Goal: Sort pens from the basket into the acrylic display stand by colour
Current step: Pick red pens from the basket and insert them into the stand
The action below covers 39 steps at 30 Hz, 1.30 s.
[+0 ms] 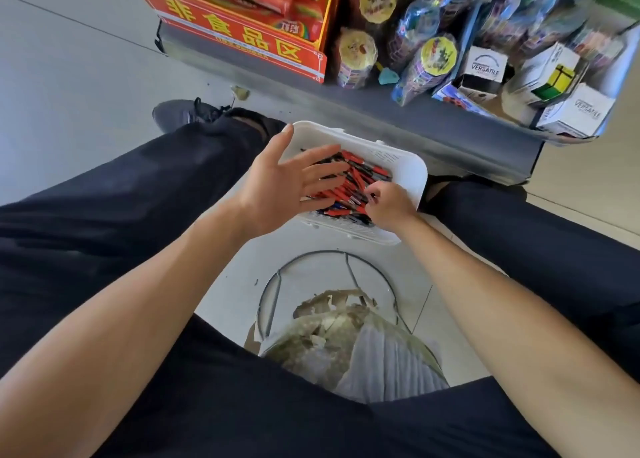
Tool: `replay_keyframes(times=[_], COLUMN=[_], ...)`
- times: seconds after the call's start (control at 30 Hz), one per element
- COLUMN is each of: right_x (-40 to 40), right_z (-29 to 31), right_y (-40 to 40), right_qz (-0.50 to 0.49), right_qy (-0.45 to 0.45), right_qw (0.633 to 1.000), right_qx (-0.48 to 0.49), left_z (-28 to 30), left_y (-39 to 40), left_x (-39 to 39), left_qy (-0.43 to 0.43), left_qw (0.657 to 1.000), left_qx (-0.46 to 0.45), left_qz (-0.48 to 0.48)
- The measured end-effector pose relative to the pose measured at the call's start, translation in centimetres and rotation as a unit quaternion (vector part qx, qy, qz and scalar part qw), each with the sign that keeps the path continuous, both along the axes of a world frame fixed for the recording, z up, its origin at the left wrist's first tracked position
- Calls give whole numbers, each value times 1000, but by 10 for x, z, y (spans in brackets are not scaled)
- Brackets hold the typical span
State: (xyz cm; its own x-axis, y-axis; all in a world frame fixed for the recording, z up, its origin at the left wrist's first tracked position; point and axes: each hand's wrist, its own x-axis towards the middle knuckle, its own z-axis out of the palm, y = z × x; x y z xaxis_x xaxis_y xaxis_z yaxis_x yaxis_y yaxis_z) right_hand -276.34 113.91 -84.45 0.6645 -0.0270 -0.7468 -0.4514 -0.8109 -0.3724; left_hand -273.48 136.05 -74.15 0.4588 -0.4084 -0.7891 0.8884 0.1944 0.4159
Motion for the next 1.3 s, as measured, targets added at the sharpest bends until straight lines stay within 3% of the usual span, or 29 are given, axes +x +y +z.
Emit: replay_keyframes(times=[0.17, 0.53, 0.6, 0.7, 0.8, 0.93, 1.03, 1.2, 1.3], right_x=[-3, -12, -14, -14, -15, -16, -17, -21, -10], right_z=[-29, -21, -10, 12, 47, 89, 104, 98, 75], right_y=[1, 3, 3, 4, 5, 14, 28, 39, 18], right_qz=[107, 48, 0, -160, -301, -385, -369, -207, -114], right_qy=[66, -42, -60, -40, -17, -52, -57, -21, -40], right_qw=[992, 998, 998, 983, 938, 870, 857, 894, 952], right_qx=[-30, -8, 31, 81, 170, 304, 356, 397, 281], left_z=[0, 2, 4, 8, 11, 13, 17, 15, 10], left_y=[-1, 3, 3, -1, -7, -10, -14, -16, -14], left_x=[3, 6, 6, 3, -1, -5, -8, -9, -4], left_qy=[-1, -11, -18, -45, -92, -142, -173, -201, -187], left_qw=[1000, 1000, 999, 996, 984, 968, 963, 959, 957], left_qx=[-8, 20, 34, 75, 146, 179, 157, 173, 217], left_qz=[-17, 11, 21, -1, -51, -102, -133, -102, -40])
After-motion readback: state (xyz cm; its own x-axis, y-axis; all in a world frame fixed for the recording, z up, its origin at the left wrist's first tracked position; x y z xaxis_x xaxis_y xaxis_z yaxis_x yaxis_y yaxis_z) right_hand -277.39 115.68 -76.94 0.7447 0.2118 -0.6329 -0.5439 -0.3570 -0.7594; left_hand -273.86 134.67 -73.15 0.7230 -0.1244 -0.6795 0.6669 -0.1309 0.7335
